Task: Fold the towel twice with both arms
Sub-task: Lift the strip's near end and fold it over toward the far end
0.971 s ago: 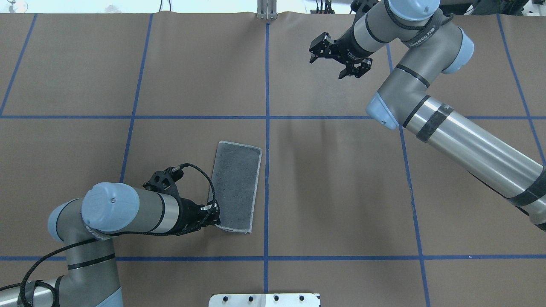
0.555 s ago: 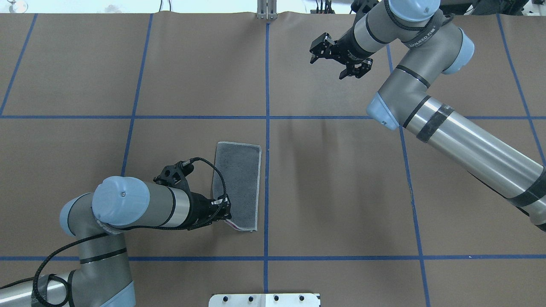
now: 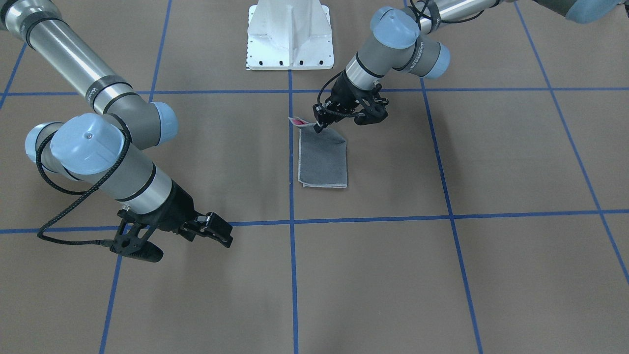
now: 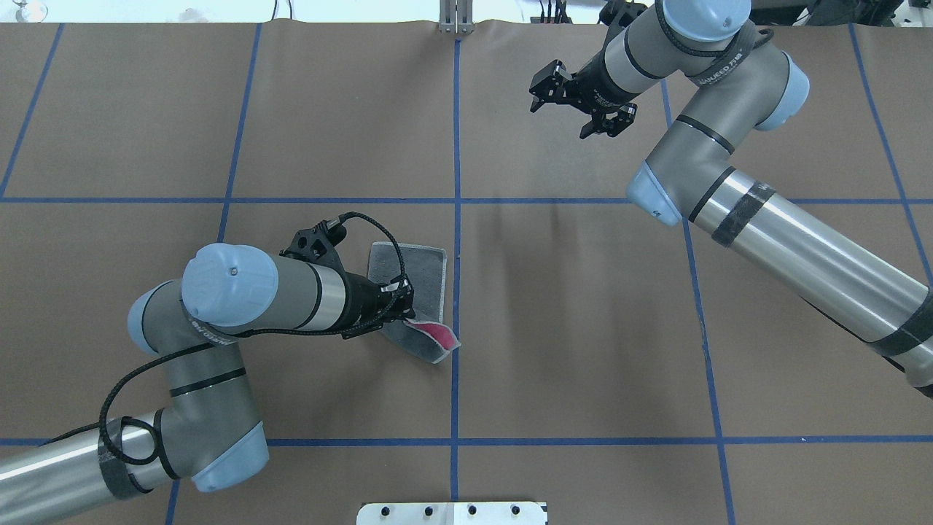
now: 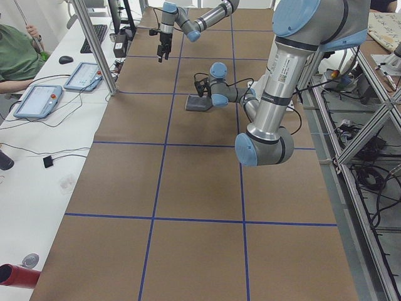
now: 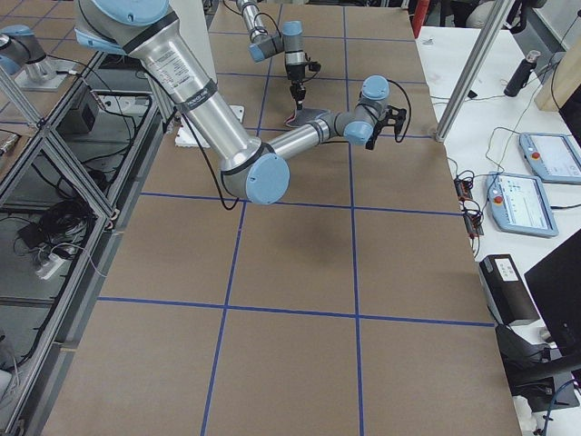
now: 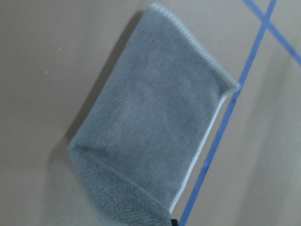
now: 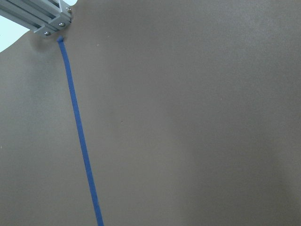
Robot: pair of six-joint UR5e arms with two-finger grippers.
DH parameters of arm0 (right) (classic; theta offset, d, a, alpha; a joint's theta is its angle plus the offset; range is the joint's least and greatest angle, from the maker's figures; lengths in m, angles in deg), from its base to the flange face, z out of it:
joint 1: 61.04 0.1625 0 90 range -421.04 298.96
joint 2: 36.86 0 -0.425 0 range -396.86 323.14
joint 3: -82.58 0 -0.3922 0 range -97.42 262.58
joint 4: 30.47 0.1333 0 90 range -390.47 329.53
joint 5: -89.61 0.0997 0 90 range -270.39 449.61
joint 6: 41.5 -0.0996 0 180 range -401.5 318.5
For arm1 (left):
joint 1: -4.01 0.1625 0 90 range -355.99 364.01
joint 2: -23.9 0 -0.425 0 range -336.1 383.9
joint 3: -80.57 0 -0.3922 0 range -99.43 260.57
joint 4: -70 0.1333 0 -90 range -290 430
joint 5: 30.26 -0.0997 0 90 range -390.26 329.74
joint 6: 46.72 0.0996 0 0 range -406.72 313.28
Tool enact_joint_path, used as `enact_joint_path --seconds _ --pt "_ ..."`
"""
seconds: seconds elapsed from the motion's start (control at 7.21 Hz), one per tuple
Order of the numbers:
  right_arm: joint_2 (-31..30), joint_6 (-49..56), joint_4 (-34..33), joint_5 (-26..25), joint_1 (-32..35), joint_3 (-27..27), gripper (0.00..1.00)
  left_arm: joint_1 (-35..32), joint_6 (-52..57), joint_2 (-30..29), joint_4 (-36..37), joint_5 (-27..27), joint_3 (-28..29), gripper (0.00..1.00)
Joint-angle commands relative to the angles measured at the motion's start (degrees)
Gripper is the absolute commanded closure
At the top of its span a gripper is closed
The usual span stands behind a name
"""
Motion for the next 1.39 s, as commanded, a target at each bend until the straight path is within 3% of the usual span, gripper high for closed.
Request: enact_joint_path --seconds 0.0,0.69,1.25 --pt "-0.03 0.00 0.04 -0.07 -0.16 0.00 0.00 -3.65 -0.16 -1.16 -0.17 1.78 2.44 1.00" --pt "-0.65 0.08 0.12 -0.15 -0.34 -0.09 0.00 -6.22 -0.86 -1.24 -0.34 3.46 2.62 1.00" --pt "-0.91 0.17 0.12 -0.15 -0.34 -0.09 0.00 -8.67 -2.00 -7.56 -0.43 3.55 9.99 1.00"
